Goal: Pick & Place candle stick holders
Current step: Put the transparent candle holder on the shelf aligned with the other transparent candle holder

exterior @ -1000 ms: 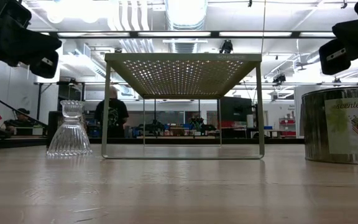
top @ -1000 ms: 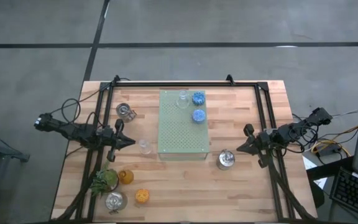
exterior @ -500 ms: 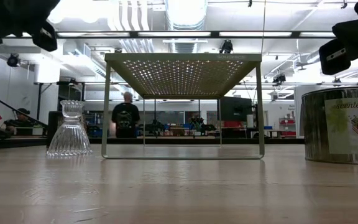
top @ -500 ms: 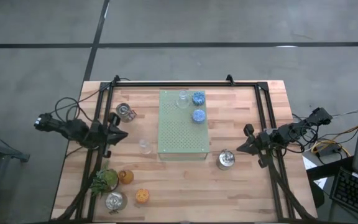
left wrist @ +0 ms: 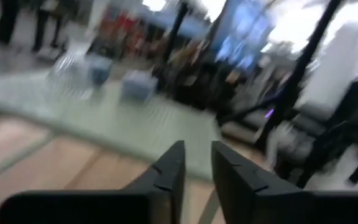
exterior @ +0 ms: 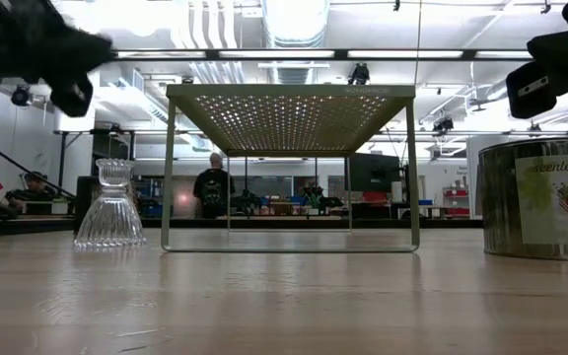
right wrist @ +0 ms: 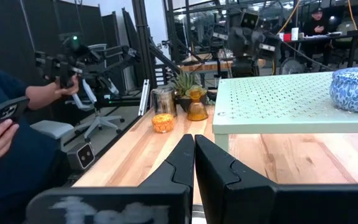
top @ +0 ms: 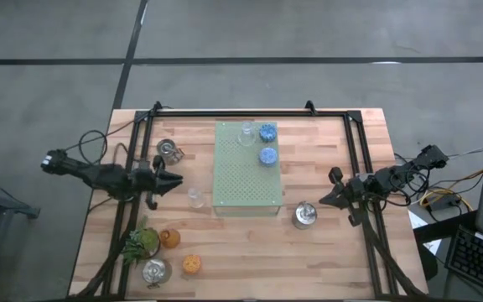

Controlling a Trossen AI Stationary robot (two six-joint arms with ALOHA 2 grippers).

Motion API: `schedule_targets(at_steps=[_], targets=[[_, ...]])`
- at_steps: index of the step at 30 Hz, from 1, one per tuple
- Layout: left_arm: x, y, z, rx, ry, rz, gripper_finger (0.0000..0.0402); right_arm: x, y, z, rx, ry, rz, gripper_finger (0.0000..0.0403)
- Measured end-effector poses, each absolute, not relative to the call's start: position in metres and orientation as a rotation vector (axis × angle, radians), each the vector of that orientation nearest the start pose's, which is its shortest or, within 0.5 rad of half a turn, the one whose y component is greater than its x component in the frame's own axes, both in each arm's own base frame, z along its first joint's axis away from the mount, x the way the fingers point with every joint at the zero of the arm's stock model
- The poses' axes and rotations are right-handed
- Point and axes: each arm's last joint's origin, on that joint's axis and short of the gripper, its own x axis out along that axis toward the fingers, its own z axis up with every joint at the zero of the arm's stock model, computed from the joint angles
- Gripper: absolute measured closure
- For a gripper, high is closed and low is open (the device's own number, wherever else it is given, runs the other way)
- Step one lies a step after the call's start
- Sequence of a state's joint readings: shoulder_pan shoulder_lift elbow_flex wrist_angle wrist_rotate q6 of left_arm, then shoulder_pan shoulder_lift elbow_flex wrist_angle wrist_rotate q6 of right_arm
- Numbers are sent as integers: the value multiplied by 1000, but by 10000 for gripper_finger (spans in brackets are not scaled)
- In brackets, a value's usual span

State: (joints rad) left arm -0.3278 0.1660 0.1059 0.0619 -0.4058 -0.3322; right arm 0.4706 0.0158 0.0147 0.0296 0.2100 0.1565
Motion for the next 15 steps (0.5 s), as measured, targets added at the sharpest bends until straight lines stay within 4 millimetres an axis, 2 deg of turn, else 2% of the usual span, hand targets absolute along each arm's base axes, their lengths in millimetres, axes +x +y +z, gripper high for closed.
schedule_targets(at_steps=[10, 15], targets=[[110, -25, 191, -283, 336, 163, 165, 89, 39, 170, 165, -7, 262, 394], [119, -29, 183, -243, 429, 140, 121, 89, 39, 170, 165, -6, 262, 394]])
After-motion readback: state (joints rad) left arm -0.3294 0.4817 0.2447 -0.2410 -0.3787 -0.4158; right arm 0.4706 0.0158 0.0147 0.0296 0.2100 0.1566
